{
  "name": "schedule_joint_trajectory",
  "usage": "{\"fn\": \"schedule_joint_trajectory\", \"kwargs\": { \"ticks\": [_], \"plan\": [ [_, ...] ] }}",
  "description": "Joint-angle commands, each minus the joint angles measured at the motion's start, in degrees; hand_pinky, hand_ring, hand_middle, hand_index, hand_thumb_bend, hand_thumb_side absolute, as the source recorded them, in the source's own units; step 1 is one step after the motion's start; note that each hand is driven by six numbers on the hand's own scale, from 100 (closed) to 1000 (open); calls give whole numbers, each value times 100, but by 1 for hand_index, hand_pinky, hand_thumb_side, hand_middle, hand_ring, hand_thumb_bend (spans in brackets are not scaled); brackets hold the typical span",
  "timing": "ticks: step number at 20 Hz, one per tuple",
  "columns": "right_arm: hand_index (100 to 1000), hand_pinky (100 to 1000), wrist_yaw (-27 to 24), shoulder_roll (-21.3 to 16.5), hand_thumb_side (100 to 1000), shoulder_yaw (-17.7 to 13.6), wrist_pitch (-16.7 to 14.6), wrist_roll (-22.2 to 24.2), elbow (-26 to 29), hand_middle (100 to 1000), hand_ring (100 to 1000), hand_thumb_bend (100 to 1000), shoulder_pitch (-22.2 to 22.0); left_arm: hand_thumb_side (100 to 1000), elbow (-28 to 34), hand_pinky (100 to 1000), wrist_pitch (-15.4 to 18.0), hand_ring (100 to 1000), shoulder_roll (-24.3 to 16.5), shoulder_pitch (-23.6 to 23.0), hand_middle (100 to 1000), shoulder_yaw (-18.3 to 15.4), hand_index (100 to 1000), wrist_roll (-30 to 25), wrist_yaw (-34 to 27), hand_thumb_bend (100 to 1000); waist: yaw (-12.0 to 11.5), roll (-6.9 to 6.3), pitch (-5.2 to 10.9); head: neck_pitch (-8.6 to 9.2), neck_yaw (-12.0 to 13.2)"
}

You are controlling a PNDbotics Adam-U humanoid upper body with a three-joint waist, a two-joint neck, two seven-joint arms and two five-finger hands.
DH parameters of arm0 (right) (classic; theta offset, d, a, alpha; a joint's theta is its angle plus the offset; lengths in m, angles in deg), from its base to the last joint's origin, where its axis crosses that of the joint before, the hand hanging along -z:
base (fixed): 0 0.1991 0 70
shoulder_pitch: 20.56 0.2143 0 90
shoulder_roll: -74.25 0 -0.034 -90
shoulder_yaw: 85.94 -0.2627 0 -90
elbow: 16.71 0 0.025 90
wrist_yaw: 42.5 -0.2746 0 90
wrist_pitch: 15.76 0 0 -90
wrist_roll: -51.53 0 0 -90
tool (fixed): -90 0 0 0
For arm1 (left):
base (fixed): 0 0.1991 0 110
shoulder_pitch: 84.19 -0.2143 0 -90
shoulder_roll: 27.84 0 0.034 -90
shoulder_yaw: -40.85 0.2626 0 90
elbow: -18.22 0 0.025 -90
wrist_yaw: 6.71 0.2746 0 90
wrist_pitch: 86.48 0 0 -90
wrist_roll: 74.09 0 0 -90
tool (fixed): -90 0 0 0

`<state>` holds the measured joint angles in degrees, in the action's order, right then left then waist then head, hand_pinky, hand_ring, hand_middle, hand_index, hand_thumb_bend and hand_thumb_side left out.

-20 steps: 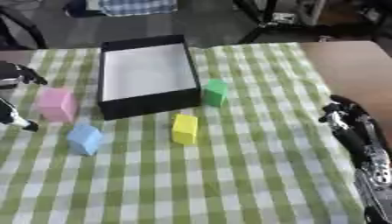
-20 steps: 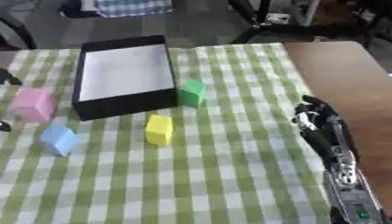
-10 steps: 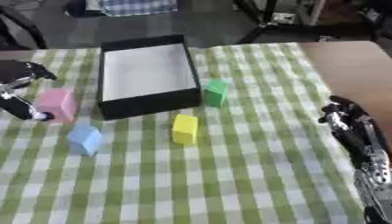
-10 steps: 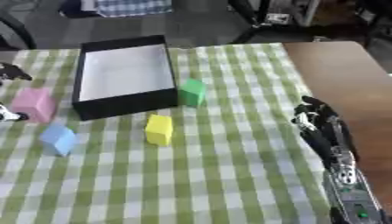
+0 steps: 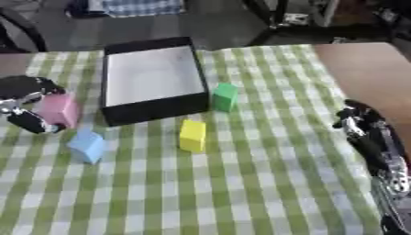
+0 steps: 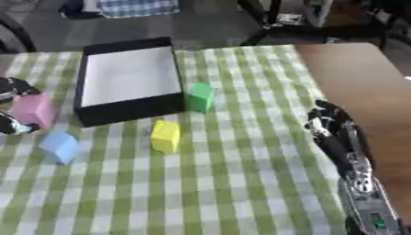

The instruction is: Pick up objects on the table and place them in the box.

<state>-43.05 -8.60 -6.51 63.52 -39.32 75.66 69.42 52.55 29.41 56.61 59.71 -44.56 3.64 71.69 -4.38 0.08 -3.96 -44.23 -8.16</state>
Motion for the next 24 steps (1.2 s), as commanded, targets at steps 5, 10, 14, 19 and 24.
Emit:
{"fn": "schedule_joint_trajectory", "kwargs": {
  "ticks": [5, 10, 14, 19, 24],
  "plan": [
    [808, 798, -21, -73, 462, -30, -8, -1, 66, 602, 560, 100, 53, 252, 368, 573, -274, 424, -107, 7, 373, -207, 653, 628, -159, 159, 5, 27, 121, 11, -19],
    [807, 798, -13, -95, 461, -39, -1, -12, 53, 602, 560, 100, 27, 266, 826, 579, -244, 415, -240, 182, 357, -174, 647, 762, -642, 168, -10, 13, 150, 11, -19],
    [807, 798, -15, -92, 462, -15, 1, 9, 45, 602, 560, 100, 26, 272, 1297, 591, -229, 414, -83, 482, 355, -103, 654, 741, -1028, 155, -31, 14, 172, 11, -4],
    [807, 798, -27, -78, 462, 15, 2, 41, 35, 601, 559, 100, 37, 296, 1365, 618, -122, 443, 481, 781, 389, 157, 680, 442, -1207, 182, 74, 48, 160, 11, 70],
    [807, 798, -50, -37, 462, 70, -4, 95, 34, 601, 559, 100, 93, 379, 986, 683, -220, 537, 1069, 915, 507, 258, 761, 337, -847, 312, 280, 107, 98, 11, 198]
  ]
}}
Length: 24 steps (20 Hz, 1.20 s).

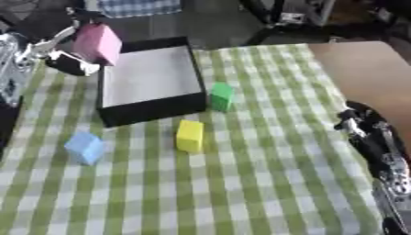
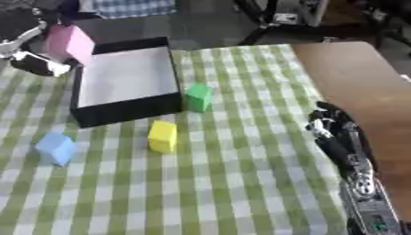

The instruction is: Pick up objects on the table and place them in the box.

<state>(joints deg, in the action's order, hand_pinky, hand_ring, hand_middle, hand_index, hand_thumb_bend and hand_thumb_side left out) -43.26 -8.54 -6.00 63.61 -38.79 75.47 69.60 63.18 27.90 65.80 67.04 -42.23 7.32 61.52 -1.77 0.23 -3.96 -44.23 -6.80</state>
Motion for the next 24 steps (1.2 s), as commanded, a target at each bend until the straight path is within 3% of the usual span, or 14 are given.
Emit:
{"fn": "schedule_joint_trajectory", "kwargs": {
  "ticks": [1, 2, 3, 4, 5, 8, 10, 14, 17, 19, 24],
  "plan": [
    [807, 798, -34, -38, 462, 28, -14, 53, 50, 601, 559, 100, 82, 420, -148, 695, -142, 557, 231, 183, 530, 31, 782, -15, 266, 347, 64, 103, 87, 11, 87],
    [807, 798, -39, -36, 462, 31, -14, 59, 48, 601, 559, 100, 84, 495, -210, 716, -220, 592, 292, 179, 574, 31, 818, 10, 361, 418, 99, 112, 77, 11, 109],
    [807, 798, -43, -36, 461, 30, -15, 61, 46, 601, 558, 100, 84, 627, -265, 736, -306, 631, 339, 169, 631, 24, 858, 50, 458, 551, 129, 121, 68, 11, 127],
    [807, 798, -45, -36, 461, 27, -16, 60, 43, 601, 558, 100, 82, 627, -304, 736, -373, 631, 373, 159, 631, 15, 858, 100, 553, 551, 146, 126, 63, 11, 138],
    [807, 798, -47, -36, 461, 20, -17, 55, 42, 601, 559, 100, 79, 787, -317, 766, -430, 687, 389, 150, 717, -11, 903, 165, 648, 728, 152, 128, 59, 11, 142],
    [807, 798, -51, -35, 461, 12, -17, 46, 40, 601, 559, 100, 83, 882, -316, 800, -453, 744, 382, 119, 793, -110, 941, 416, 883, 817, 129, 123, 57, 11, 130],
    [807, 798, -49, -31, 461, 16, -17, 52, 39, 601, 559, 100, 89, 889, -288, 800, -408, 743, 304, 109, 794, -169, 941, 525, 851, 812, 96, 115, 66, 11, 119],
    [807, 798, -42, -37, 462, -8, -17, 40, 36, 601, 559, 100, 68, 812, 22, 771, -152, 669, -46, 35, 705, -172, 901, 539, 538, 613, 43, 105, 85, 11, 73],
    [807, 798, -33, -66, 462, -37, -14, 10, 35, 601, 559, 100, 51, 731, 430, 765, 118, 645, -419, -125, 659, 17, 876, 363, 261, 499, -5, 66, 97, 11, 24],
    [806, 798, -21, -88, 463, -47, -12, -1, 35, 601, 559, 100, 44, 686, 717, 767, 297, 644, -697, -278, 646, 176, 866, 197, 81, 458, -56, 30, 108, 11, -21],
    [807, 798, 9, -135, 462, -73, -7, -20, 35, 601, 559, 100, 32, 705, 1089, 766, 762, 649, -1448, -757, 651, 647, 861, -263, -383, 467, -151, -46, 143, 11, -122]
  ]
}}
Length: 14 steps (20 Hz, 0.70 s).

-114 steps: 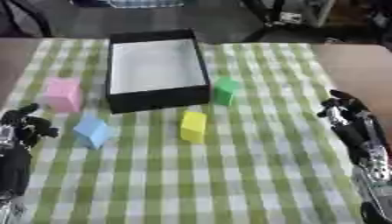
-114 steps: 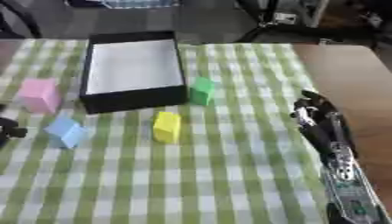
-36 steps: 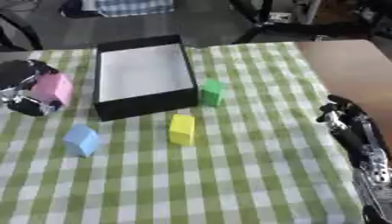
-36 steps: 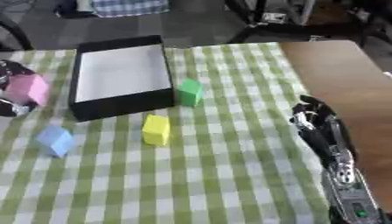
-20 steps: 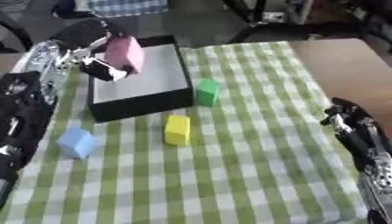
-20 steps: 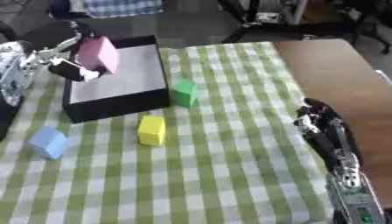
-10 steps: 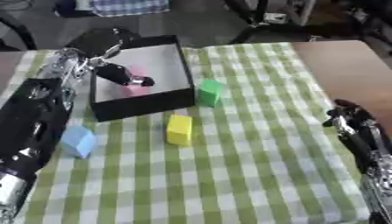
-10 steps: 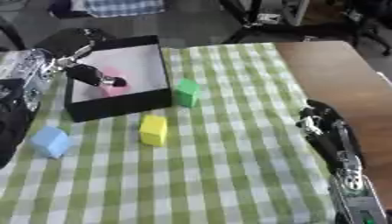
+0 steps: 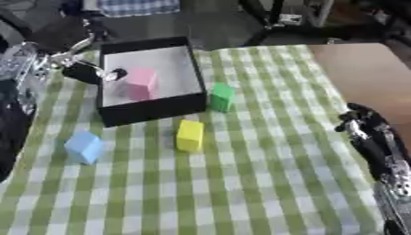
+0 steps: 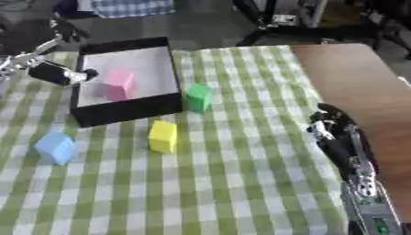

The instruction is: Pick up objects on the table and place them in the box.

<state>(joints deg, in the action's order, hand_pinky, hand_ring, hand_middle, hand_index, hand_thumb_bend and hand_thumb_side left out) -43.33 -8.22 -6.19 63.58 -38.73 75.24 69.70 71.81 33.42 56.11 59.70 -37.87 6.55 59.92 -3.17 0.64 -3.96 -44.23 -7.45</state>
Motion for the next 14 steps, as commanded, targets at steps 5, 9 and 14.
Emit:
{"fn": "schedule_joint_trajectory", "kwargs": {
  "ticks": [5, 9, 14],
  "plan": [
    [807, 799, 38, -205, 462, -76, -1, -49, 56, 601, 559, 100, 16, 718, 638, 769, 674, 659, -1233, -596, 663, 646, 868, -650, -687, 500, -46, -120, 159, 11, -85],
    [807, 799, 46, -211, 463, -64, 1, -40, 53, 601, 559, 100, 29, 726, 1017, 768, 1065, 659, -1740, -995, 664, 710, 871, -1042, -1079, 503, -43, -139, 158, 11, -68],
    [807, 799, 54, -215, 462, -59, 2, -28, 52, 601, 559, 100, 36, 727, 973, 767, 1586, 657, -1873, -1115, 660, 628, 869, -1563, -1600, 515, -42, -137, 164, 11, -76]
  ]
}}
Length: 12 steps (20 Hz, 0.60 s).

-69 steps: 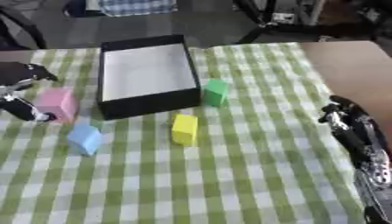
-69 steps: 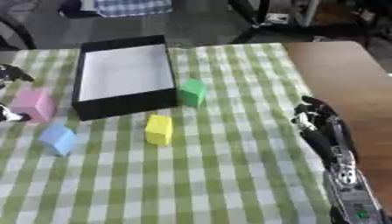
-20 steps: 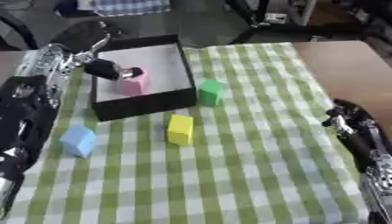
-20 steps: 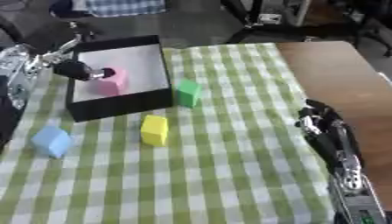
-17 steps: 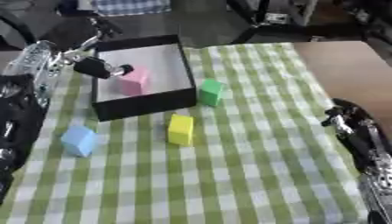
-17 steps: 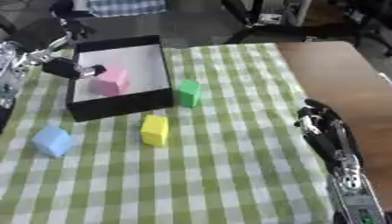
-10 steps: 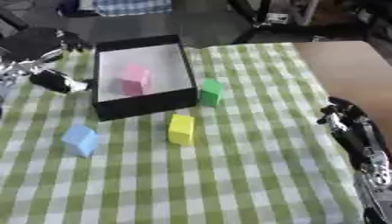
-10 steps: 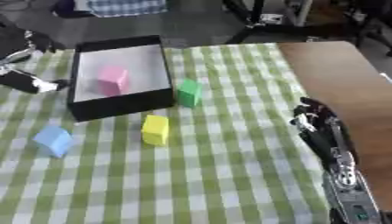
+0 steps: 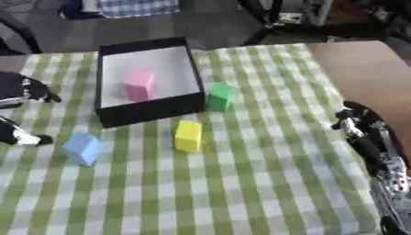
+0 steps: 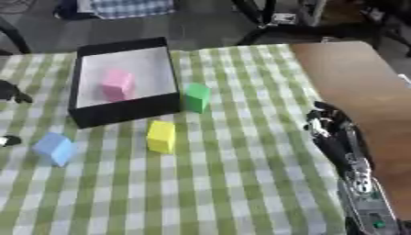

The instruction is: Pick up objects on the table and place them in the box.

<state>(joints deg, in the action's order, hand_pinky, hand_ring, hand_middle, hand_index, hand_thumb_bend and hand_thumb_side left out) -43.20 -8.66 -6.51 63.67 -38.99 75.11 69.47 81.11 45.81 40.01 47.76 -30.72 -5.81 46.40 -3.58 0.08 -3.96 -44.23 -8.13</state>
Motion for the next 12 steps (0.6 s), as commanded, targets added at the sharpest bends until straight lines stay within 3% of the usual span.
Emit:
{"fn": "schedule_joint_trajectory", "kwargs": {
  "ticks": [1, 3, 4, 8, 12],
  "plan": [
    [807, 800, 42, -172, 462, -28, -8, -3, 65, 601, 559, 100, 58, 727, -3, 766, 436, 658, -265, 89, 661, -98, 870, -426, -347, 515, 1, -78, 166, 11, -9],
    [807, 800, 42, -173, 462, -32, -8, -7, 63, 601, 559, 100, 57, 724, -56, 767, 511, 665, -245, 117, 673, -100, 879, -641, -598, 511, 3, -73, 169, 11, -15],
    [807, 800, 42, -177, 462, -30, -8, -6, 61, 601, 559, 100, 56, 721, -19, 768, 433, 670, -267, 146, 684, -62, 885, -894, -1051, 511, 2, -74, 170, 11, -17],
    [807, 800, 39, -175, 465, -13, -9, 13, 56, 601, 559, 100, 63, 725, 613, 779, -512, 700, -262, 348, 733, 131, 923, -2458, -2879, 563, 2, -72, 182, 11, -13],
    [807, 800, 31, -167, 463, -10, -8, 24, 38, 600, 558, 100, 56, 744, 856, 793, -950, 723, -70, 504, 762, 461, 940, -2988, -3296, 651, 26, -48, 193, 11, -9]
  ]
}}
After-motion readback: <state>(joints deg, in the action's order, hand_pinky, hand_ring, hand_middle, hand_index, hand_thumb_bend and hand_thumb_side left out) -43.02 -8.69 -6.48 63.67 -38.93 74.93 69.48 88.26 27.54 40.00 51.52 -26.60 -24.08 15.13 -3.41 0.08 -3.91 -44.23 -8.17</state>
